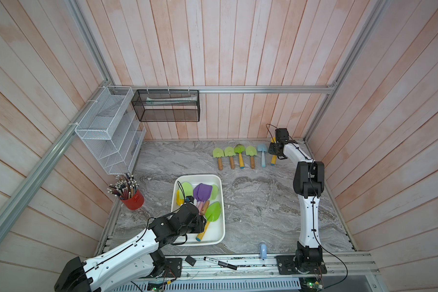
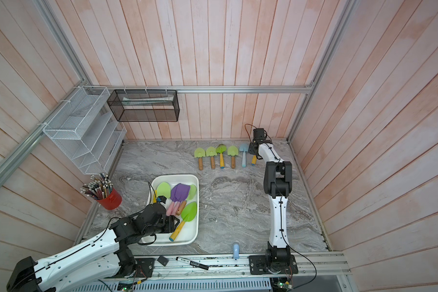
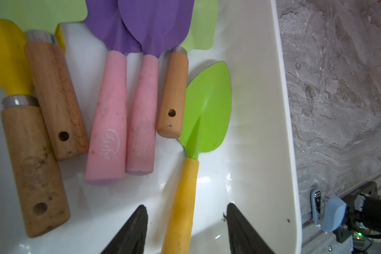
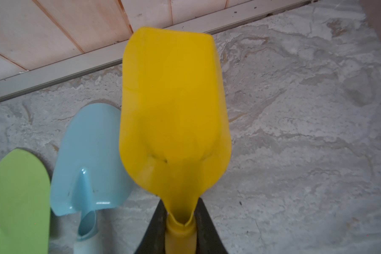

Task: Take the shovel out of the storage box
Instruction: Place the shovel at the center of the board.

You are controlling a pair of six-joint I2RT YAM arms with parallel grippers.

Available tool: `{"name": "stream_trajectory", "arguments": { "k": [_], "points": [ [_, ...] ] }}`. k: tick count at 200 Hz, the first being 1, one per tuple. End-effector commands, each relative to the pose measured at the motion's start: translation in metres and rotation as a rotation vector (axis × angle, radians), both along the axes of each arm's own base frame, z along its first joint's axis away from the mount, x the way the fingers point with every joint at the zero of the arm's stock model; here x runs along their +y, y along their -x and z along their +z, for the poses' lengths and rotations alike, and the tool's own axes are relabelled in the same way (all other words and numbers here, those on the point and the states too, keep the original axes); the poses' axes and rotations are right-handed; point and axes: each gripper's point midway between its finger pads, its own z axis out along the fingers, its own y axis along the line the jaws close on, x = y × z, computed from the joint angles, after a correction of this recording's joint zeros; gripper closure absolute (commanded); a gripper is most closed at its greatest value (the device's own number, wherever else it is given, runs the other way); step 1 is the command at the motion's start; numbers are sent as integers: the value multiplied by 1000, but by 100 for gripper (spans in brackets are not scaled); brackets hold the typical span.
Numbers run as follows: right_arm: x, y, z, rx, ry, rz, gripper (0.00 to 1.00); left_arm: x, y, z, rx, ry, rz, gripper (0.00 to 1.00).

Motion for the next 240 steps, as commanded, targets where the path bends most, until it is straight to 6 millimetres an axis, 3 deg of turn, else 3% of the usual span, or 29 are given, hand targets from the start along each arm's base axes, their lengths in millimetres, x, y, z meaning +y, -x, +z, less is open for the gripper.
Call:
{"name": "stream_trajectory", "arguments": {
  "k": [1, 51, 77, 111, 240],
  "points": [
    [-3, 5, -23, 71, 16, 8, 100, 1, -2, 6, -13, -2, 17, 40],
    [1, 2, -36, 92, 8, 26, 99, 1, 0, 3, -5, -3, 22, 40],
    [0, 3, -41, 103, 10, 29, 97, 9, 3, -8, 19, -33, 47, 40],
    [2, 4, -33, 95, -2, 37, 85, 10, 4, -11, 21, -29, 59, 40],
    [6, 7, -3, 41, -28, 43, 71, 12, 7, -9, 21, -24, 68, 40]
  ]
}}
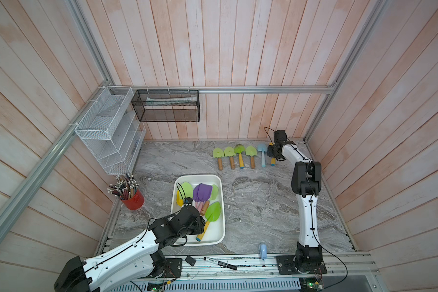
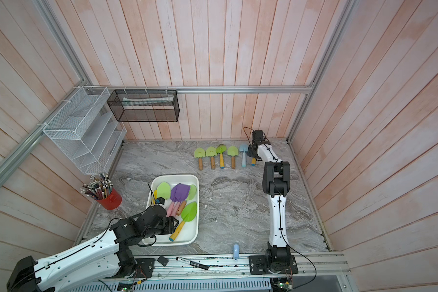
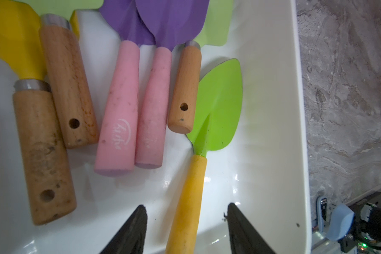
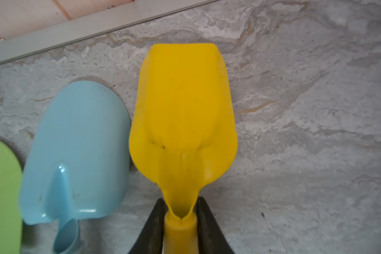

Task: Take the shovel out of the storage box
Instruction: Place the shovel at the center of the board, then pick up the shovel from the storage box.

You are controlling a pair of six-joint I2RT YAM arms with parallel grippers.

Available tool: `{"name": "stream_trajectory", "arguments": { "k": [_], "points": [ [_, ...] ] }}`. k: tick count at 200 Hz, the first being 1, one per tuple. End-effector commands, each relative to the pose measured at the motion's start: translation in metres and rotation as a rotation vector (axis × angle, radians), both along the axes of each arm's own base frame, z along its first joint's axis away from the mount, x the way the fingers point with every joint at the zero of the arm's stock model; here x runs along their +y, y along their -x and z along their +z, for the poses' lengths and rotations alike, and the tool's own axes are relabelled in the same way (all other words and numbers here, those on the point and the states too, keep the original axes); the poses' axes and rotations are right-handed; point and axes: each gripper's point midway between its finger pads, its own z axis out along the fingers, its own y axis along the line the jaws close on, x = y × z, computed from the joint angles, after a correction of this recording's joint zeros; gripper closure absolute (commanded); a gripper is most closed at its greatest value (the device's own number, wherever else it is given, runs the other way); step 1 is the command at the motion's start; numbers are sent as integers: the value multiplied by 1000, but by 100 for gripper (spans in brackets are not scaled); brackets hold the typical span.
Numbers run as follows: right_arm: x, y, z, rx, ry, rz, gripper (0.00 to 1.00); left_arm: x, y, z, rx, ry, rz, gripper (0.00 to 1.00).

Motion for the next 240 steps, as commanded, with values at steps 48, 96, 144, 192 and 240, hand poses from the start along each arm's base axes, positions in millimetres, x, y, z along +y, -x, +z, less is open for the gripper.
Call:
{"name": "stream_trajectory", "arguments": {
  "k": [48, 96, 144, 192, 240],
  "points": [
    [1, 8, 58, -72, -25, 0, 60, 10, 4, -3, 4, -28, 27, 39],
    [6, 33, 133, -203, -64, -14, 53, 11, 3, -5, 6, -49, 26, 37],
    [70, 93, 166, -289, -77, 88, 53, 10, 3, -12, 16, -72, 25, 36],
    [129, 146, 177, -341, -133, 206, 53, 1, 9, -22, 45, -111, -26, 35],
    [135, 170, 181, -356, -169, 231, 53, -12, 20, -32, 75, -142, -106, 35]
  ]
}}
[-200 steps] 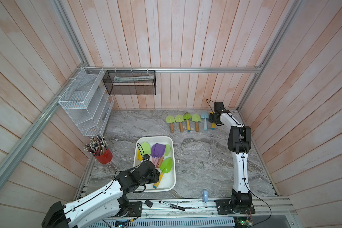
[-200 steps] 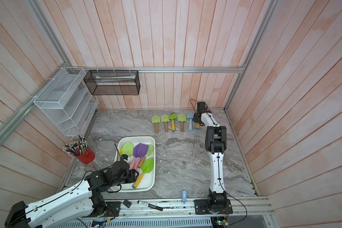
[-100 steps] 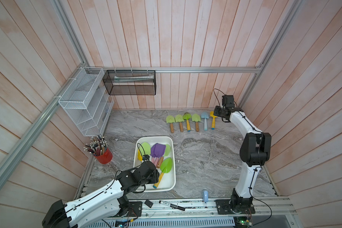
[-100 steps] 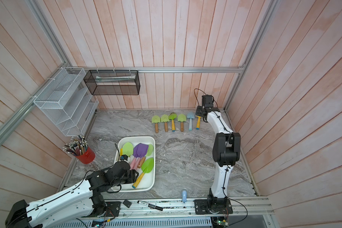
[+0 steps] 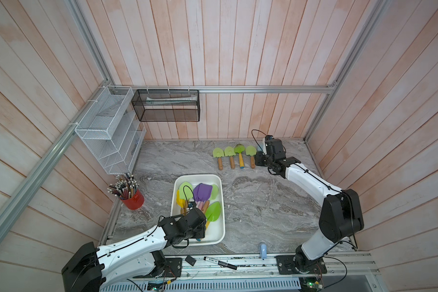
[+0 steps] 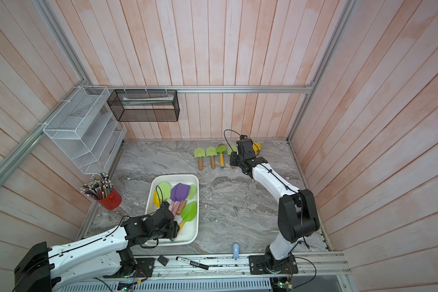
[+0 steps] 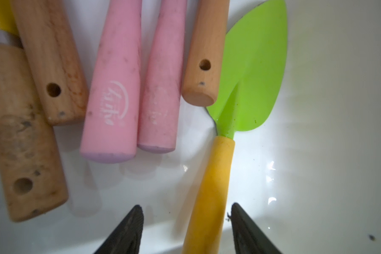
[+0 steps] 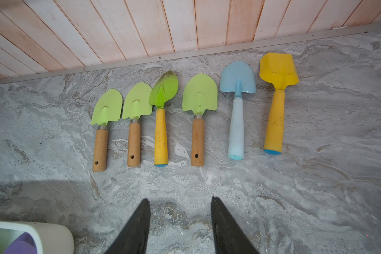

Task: Take the shovel out of the storage box
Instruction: Pick up the shovel from the storage box.

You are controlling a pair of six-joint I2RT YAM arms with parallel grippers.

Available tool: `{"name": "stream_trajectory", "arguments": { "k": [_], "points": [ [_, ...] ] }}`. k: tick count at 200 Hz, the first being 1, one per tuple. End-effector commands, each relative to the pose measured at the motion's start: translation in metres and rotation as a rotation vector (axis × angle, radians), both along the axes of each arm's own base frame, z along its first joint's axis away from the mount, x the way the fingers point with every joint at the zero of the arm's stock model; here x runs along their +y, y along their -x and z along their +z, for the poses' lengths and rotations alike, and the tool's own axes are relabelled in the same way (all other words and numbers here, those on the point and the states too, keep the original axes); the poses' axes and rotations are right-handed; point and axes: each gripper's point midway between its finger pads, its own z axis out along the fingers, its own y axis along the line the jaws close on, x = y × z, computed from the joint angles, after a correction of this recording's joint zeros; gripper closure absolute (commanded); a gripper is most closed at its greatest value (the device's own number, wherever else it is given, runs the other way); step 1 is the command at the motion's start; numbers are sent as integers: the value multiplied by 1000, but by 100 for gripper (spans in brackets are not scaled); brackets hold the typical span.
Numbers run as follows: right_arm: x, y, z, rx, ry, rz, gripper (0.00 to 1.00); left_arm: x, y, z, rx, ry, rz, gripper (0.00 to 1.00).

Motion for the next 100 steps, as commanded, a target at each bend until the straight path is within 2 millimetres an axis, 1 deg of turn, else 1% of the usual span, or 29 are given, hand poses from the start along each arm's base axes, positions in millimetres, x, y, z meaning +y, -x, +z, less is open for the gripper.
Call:
{"name": "stream_trajectory", "arguments": {
  "k": [1, 56, 100],
  "points": [
    [1, 2, 21, -63, -44, -8, 53, -12, 3, 2, -8, 7, -53, 35],
    [0, 13, 7, -44, -62, -3, 53, -17, 13, -15, 52, -51, -109, 35],
    [7, 13, -5, -27, -78, 34, 53, -19, 14, -21, 68, -96, -146, 37]
  ]
}}
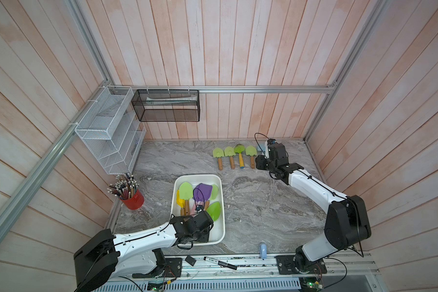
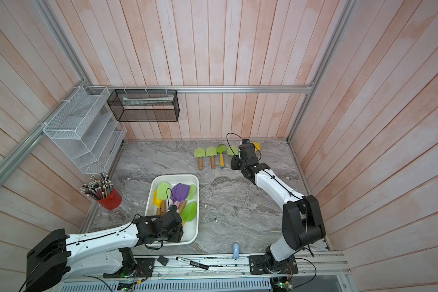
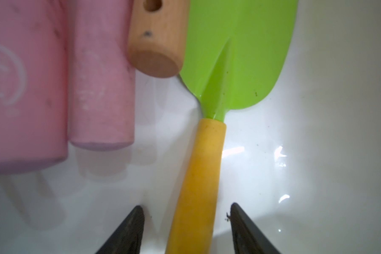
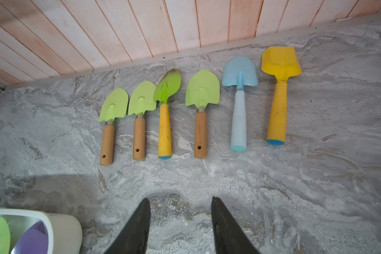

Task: Take the shovel out of the storage box
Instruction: Pick up the shovel from the storage box.

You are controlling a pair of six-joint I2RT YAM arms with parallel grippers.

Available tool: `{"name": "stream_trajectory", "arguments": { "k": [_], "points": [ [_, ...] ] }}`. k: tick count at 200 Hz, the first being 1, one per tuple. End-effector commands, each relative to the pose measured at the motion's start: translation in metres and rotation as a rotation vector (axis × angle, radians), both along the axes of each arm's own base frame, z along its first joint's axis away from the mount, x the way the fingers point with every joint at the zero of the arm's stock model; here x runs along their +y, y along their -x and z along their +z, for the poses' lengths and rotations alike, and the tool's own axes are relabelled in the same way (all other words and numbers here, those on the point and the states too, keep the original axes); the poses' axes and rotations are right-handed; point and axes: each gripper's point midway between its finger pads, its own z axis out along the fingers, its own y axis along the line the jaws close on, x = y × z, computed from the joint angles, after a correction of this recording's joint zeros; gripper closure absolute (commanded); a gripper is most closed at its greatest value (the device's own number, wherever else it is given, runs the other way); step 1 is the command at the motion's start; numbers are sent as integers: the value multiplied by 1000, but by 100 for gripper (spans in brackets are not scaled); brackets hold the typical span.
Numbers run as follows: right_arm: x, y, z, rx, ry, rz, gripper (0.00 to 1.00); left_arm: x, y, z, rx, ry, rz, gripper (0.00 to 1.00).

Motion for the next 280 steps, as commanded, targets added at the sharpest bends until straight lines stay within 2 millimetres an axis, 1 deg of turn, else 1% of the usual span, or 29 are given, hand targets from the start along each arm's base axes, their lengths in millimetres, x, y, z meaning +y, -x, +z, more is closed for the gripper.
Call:
{"name": "stream_trajectory", "arguments": {
  "k": [1, 18, 40, 51, 78, 96, 131, 162, 194, 211, 225, 242, 265, 275, 277, 280],
  "points": [
    [8, -3, 3, -17, -32, 24, 53, -3, 3, -2, 18, -20, -43, 37],
    [8, -3, -1, -9, -31, 27, 53, -5, 4, -5, 30, -26, -56, 40],
    [8, -3, -5, -4, -33, 25, 53, -6, 6, -7, 43, -32, -65, 47],
    [7, -3, -6, -4, -33, 20, 53, -7, 6, -6, 45, -28, -71, 50],
    [9, -4, -7, -5, -38, 24, 53, -9, 5, -2, 42, -24, -76, 53],
    [9, -5, -9, -3, -36, 20, 53, -13, 4, 1, 38, -12, -85, 59],
    [7, -3, -15, 4, -32, 11, 53, -20, 3, 7, 36, 13, -92, 65],
    [4, -1, -15, 0, -33, 4, 53, -26, 1, 12, 31, 35, -103, 74],
    [3, 3, -10, -11, -39, 2, 53, -34, -2, 22, 18, 64, -103, 80],
    [3, 5, -6, -18, -42, 2, 53, -37, -4, 28, 7, 82, -100, 81],
    [1, 6, -3, -24, -45, 0, 53, -38, -6, 34, -4, 94, -97, 84],
    [2, 9, 1, -29, -53, 5, 53, -38, -10, 41, -16, 106, -87, 84],
    [7, 14, 6, -37, -69, 22, 53, -35, -20, 53, -40, 131, -60, 85],
    [10, 16, 10, -35, -106, 28, 53, -35, -23, 59, -46, 152, -50, 85],
    [10, 16, 12, -40, -117, 30, 53, -31, -28, 60, -49, 156, -27, 85],
    [12, 18, 13, -40, -129, 36, 53, -30, -31, 63, -51, 166, -14, 85]
  ]
}}
